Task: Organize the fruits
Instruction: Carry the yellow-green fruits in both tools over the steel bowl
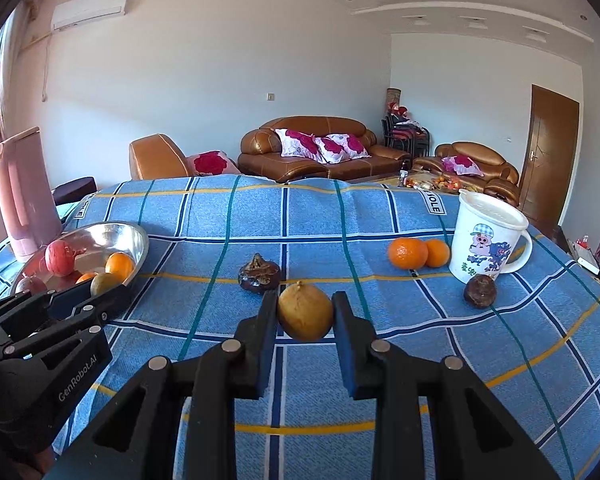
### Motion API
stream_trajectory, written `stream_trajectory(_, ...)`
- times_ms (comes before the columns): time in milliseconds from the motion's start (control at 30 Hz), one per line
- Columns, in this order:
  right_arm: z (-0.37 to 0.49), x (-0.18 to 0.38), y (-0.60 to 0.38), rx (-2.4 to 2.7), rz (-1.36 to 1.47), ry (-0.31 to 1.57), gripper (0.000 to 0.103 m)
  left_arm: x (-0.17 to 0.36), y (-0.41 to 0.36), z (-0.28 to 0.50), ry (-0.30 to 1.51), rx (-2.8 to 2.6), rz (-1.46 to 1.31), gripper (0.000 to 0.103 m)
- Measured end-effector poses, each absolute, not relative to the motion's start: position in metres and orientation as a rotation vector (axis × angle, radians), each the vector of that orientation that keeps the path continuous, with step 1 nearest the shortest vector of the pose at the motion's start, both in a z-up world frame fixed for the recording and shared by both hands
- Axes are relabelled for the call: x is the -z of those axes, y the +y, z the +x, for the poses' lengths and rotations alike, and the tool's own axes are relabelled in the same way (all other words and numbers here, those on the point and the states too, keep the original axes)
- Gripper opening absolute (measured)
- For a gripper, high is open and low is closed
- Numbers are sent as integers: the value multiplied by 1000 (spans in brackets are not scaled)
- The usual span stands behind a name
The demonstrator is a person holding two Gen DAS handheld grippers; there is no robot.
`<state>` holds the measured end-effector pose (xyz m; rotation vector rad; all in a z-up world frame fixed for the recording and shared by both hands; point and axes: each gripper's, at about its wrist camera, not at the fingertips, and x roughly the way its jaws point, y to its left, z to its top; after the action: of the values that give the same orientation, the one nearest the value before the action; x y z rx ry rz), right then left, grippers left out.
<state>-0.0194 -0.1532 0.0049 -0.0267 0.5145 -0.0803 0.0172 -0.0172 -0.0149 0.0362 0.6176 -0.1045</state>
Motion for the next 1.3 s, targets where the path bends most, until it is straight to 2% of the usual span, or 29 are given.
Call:
stream_trajectory(967, 28, 1, -12, -118, -70, 519, 29, 13, 116, 49, 613, -65, -35, 26)
stream_trajectory(1300, 65, 4, 17, -185, -31, 537, 29, 23, 142, 68, 696, -100, -97, 26)
